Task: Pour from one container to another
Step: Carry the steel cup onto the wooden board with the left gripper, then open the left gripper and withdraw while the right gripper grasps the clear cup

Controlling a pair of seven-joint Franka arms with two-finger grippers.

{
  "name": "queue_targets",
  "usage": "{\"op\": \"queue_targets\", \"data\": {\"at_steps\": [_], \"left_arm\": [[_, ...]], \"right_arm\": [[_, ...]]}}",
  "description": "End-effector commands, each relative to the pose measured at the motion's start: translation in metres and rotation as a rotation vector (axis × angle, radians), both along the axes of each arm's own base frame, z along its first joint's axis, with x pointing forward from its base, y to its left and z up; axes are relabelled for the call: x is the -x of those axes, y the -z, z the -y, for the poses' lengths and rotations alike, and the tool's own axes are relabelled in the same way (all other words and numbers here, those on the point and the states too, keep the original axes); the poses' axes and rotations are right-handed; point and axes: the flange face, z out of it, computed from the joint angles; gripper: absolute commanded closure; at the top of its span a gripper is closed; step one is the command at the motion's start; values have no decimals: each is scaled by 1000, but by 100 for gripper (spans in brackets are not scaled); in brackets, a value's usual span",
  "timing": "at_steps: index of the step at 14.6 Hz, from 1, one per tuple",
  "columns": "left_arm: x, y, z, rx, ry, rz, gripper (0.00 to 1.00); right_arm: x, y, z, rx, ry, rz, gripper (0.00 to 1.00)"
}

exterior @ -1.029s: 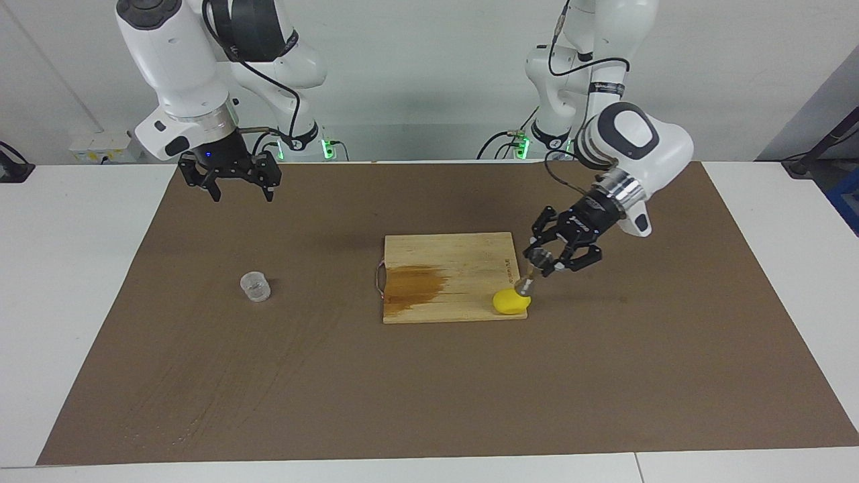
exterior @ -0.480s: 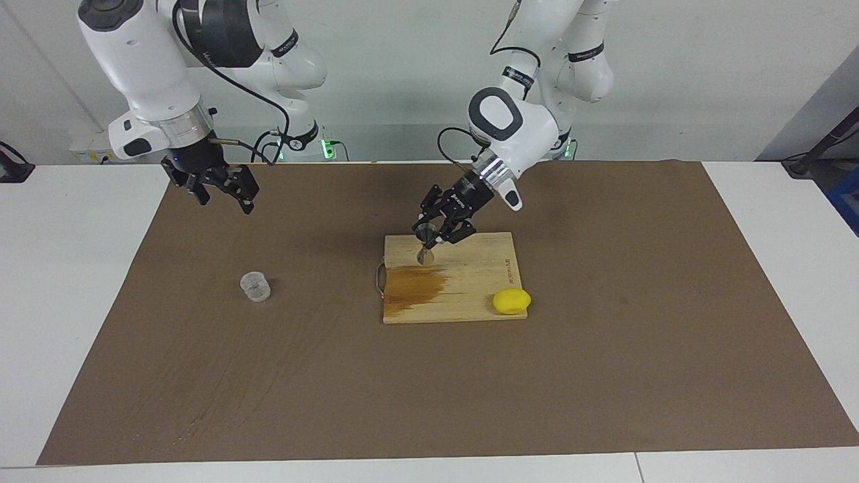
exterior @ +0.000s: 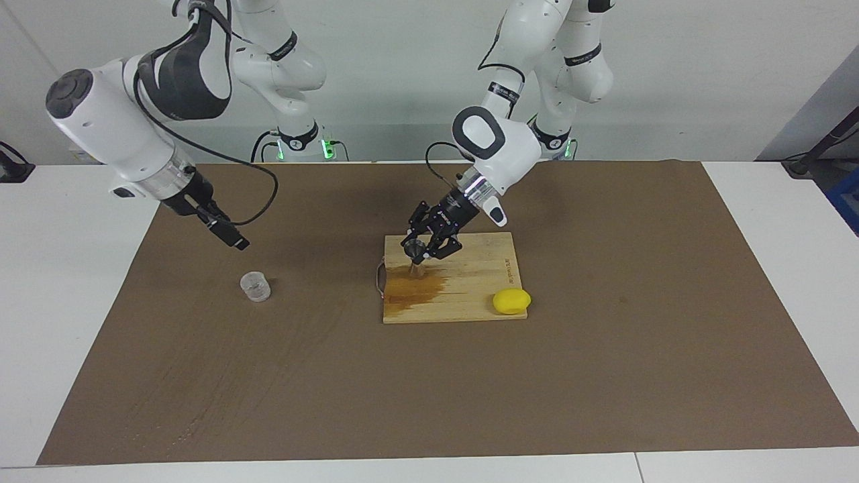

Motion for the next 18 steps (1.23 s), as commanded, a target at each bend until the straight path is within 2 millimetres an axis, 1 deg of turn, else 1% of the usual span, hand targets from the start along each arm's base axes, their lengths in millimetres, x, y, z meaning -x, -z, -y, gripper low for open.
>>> {"op": "queue_targets", "data": {"at_steps": [1,3,5,6,7,9,10,11,12,13,14,15,16,18], "left_arm": [[-6,4,7,14,-15,-8,100],[-5,8,9,7,-12,-12,100],[-3,13,8,1,-12,-18,100],[-3,13,7,0,-12,-19,93],[-2,15,6,-2,-12,-22,83],[0,19,4,-10,-13,-30,75],[0,19,2,-10,-14,-30,66],[-2,19,0,-13,-17,-29,50],[-2,19,-1,-15,-16,-28,34],[-3,19,-1,-15,-16,-28,0],[-3,19,-4,-17,-17,-28,0],[-3,17,-5,-13,-16,-27,0],[-5,11,-7,-9,-15,-19,0],[-6,-7,-7,-9,14,19,0]], "right_arm": [[-10,49,26,-26,168,-51,5],[-2,76,44,-53,266,-55,8],[7,105,63,-114,353,-89,8],[10,115,68,-135,381,-106,8],[13,121,71,-153,412,-121,8],[17,130,80,-168,446,-144,8],[20,138,84,-174,473,-161,8],[21,145,90,-192,497,-175,8],[23,158,100,-209,523,-195,8],[26,173,110,-221,530,-211,11],[27,187,114,-242,533,-227,12],[28,191,120,-272,543,-222,12],[31,195,122,-280,526,-222,12],[32,201,124,-285,523,-224,12]]}}
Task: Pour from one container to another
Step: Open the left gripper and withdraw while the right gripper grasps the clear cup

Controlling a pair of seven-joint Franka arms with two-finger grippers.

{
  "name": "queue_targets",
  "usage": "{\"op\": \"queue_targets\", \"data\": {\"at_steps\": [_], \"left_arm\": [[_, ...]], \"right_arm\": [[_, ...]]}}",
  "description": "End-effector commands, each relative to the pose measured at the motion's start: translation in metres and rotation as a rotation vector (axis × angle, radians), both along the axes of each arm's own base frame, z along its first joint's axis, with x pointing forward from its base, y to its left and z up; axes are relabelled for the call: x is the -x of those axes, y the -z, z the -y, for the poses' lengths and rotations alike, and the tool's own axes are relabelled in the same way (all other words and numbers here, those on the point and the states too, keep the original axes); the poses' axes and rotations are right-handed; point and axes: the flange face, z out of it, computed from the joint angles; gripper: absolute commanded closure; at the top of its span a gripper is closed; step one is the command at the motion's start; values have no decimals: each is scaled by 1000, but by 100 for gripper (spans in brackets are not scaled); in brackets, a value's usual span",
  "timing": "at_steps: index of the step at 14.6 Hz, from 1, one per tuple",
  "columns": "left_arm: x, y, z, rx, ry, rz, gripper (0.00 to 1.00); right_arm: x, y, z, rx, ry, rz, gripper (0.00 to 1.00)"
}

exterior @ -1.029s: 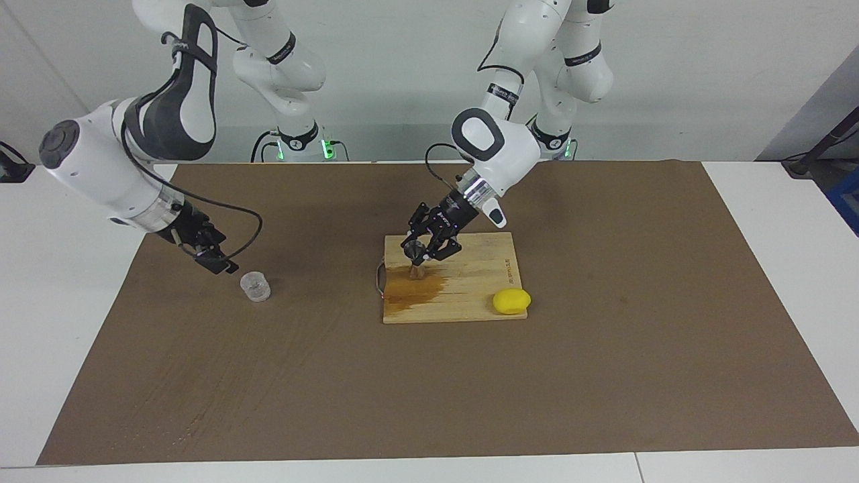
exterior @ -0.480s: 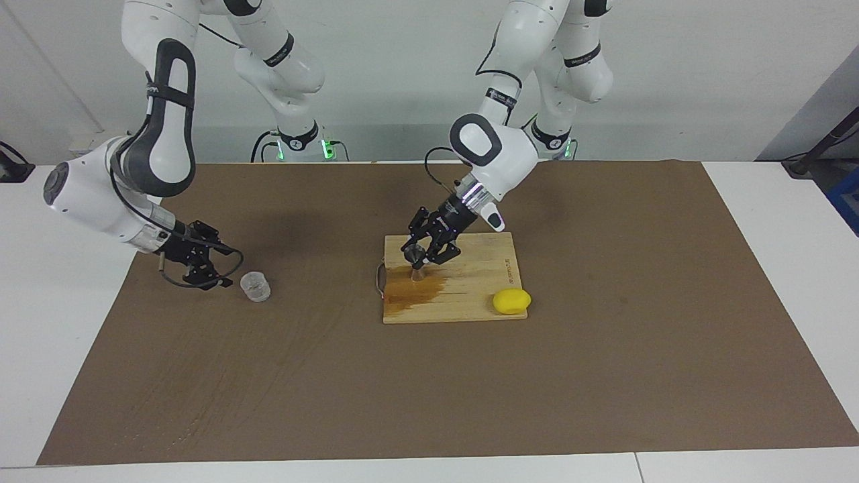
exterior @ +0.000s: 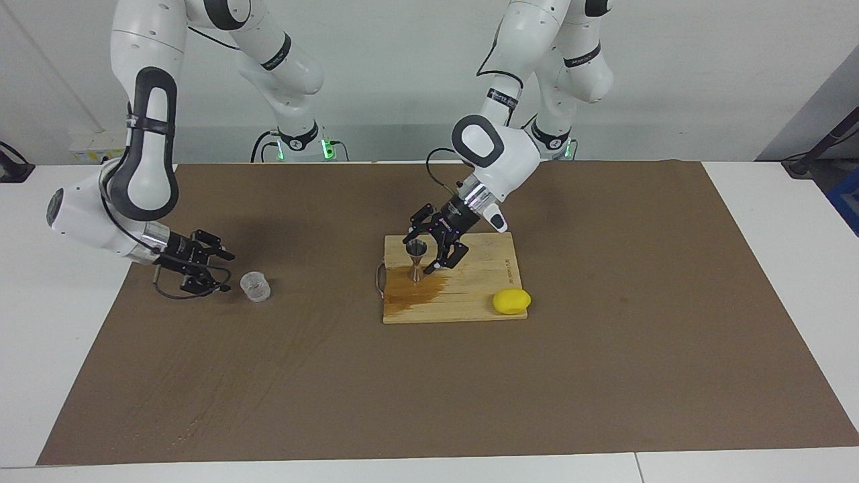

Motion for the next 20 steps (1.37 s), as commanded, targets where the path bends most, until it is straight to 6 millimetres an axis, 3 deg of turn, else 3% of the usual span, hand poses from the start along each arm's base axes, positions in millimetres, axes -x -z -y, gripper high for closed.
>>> {"op": "queue_targets", "data": {"at_steps": [1,4,6,10,15,16,20], "left_arm": [[0,-27,-5,24,19,31,0],[6,-46,-14,47,17,46,0],[7,-62,-19,58,3,68,0],[-7,-101,-42,-34,30,208,0],[-64,-144,-128,-288,119,420,0],[-75,-152,-149,-357,149,455,0],[-104,-176,-225,-661,263,555,0]], "right_arm": [[-3,6,-4,-27,5,24,12],[-15,13,-21,-50,53,56,13],[-12,16,-24,-59,61,47,13],[-12,19,-36,-77,63,42,13],[-12,18,-39,-101,88,46,18],[-11,18,-40,-105,85,41,25],[-11,19,-40,-115,93,40,29]]}}
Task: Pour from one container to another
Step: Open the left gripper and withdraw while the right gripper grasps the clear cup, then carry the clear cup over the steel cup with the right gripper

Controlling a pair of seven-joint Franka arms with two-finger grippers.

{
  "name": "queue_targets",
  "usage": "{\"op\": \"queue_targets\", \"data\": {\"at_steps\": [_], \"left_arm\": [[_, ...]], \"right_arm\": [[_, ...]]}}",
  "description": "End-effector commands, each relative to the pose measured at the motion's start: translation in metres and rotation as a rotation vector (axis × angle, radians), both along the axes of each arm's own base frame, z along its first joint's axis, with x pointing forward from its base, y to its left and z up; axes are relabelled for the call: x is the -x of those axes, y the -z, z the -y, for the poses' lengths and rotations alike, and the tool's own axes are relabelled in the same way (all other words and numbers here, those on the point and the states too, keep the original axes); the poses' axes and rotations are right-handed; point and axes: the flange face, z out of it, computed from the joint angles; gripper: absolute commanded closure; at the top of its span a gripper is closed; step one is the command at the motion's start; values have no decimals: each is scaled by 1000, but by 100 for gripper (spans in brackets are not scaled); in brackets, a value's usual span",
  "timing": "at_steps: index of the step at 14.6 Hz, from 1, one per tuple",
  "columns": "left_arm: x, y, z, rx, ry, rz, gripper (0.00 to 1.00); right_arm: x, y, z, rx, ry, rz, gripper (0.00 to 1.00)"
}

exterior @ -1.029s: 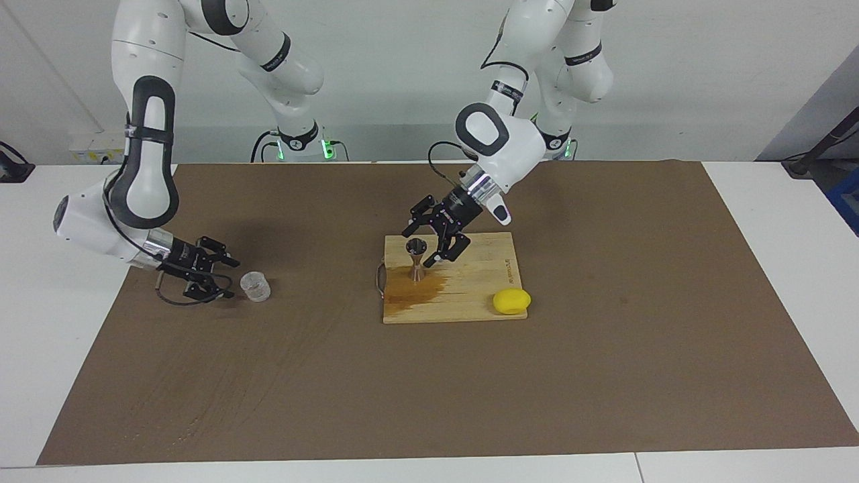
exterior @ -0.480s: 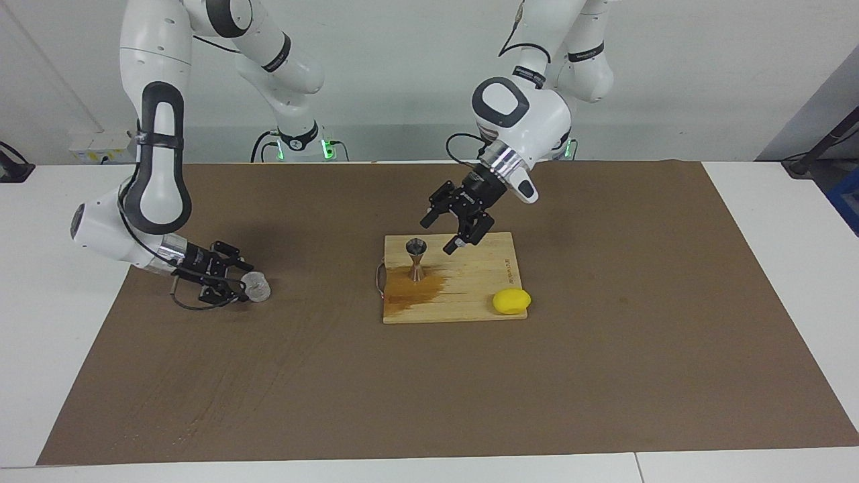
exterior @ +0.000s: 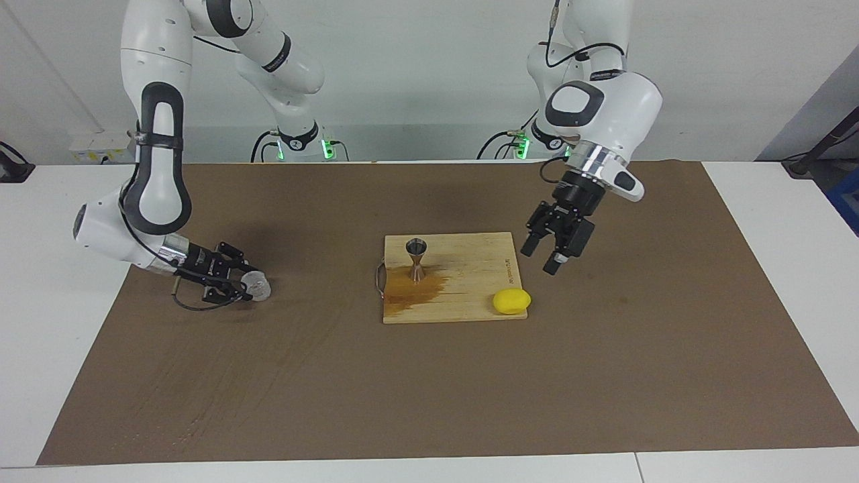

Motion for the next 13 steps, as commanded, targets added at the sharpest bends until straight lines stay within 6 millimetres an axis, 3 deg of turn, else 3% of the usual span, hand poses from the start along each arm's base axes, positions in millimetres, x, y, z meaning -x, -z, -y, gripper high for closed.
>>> {"op": "queue_targets", "data": {"at_steps": [1,5,9,13], "left_arm": [[-7,-18,-39,-182,51,46,0],[-21,-42,-102,-477,174,-32,0],[-22,-50,-168,-588,303,-59,0],[-12,-59,-202,-698,590,-73,0]], "right_arm": [[2,0,-3,-21,35,15,29],[0,0,-3,-22,64,13,28],[0,0,-5,-34,100,-4,27],[0,-1,-8,-43,98,-6,27]]}}
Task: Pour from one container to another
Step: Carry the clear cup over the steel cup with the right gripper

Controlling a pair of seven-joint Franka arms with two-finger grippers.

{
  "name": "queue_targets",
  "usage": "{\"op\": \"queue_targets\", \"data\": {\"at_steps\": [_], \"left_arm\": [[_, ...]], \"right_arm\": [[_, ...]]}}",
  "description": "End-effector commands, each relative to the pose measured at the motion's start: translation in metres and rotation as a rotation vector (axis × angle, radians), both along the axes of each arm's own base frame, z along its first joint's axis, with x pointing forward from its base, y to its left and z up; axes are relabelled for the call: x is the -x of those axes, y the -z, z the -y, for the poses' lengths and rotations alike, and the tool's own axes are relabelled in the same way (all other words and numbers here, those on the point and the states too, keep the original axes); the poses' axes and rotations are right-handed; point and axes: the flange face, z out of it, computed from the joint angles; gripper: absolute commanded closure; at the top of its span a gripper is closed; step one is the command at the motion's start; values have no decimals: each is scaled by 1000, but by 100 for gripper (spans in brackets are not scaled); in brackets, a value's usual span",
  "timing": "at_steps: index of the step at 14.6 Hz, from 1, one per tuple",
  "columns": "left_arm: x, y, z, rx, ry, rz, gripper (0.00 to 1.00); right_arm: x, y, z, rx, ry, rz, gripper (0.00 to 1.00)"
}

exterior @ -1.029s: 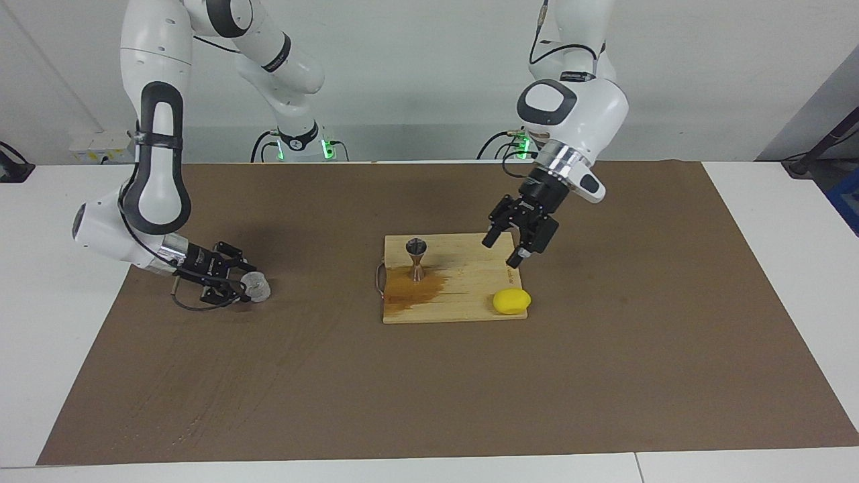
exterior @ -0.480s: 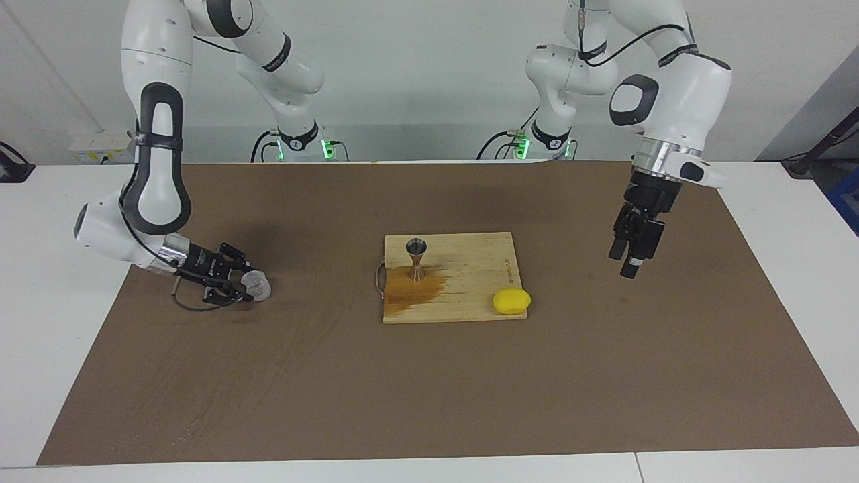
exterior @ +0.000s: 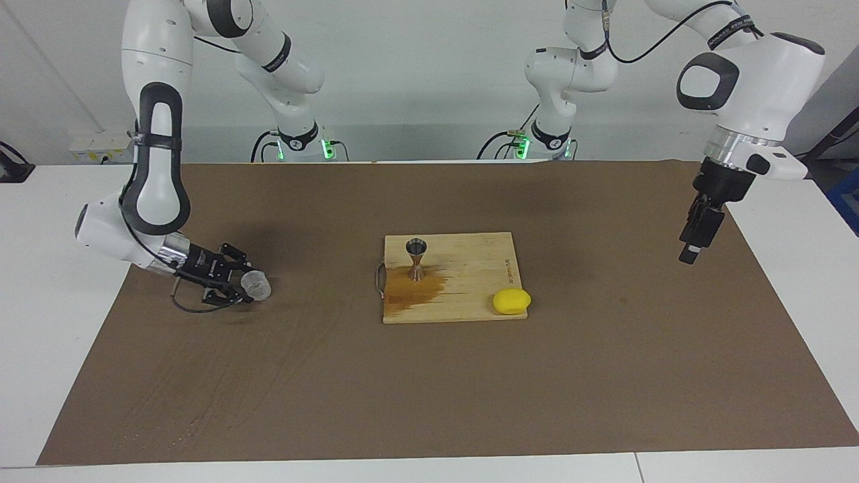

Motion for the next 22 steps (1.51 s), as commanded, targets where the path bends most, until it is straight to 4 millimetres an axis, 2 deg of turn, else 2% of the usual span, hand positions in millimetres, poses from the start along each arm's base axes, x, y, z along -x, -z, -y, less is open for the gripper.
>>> {"op": "queue_targets", "data": {"at_steps": [1,4,5,6,7,8,9,10,11,14,16,19,22], "left_arm": [[9,-13,-6,-100,201,-59,0],[18,-20,5,-240,429,-136,0],[21,-19,21,-250,511,-154,0],[25,-18,22,-272,569,-175,0],[31,-23,45,-313,662,-191,0],[37,-37,55,-358,717,-210,0],[42,-43,59,-360,739,-243,0],[47,-55,62,-353,760,-271,0],[50,-63,65,-344,785,-300,0],[56,-67,69,-331,816,-315,0],[59,-67,71,-327,827,-344,0],[61,-72,70,-322,826,-339,0],[62,-85,70,-301,830,-342,0]], "right_arm": [[1,-2,-5,-14,32,2,27],[0,-2,-7,-30,55,-1,27],[-1,-2,-13,-31,47,0,27],[-2,-3,-18,-34,41,0,27],[-2,-3,-18,-35,40,-1,29],[-2,-3,-18,-38,38,-2,32],[-2,-3,-17,-39,38,-2,44],[-1,-3,-15,-43,37,-3,67],[0,-4,-17,-49,28,-5,100],[-2,-8,-16,-46,25,5,100],[-6,-23,-23,-31,20,26,100],[-12,-52,-59,-18,-13,40,100],[-15,-80,-114,1,-27,15,100]]}}
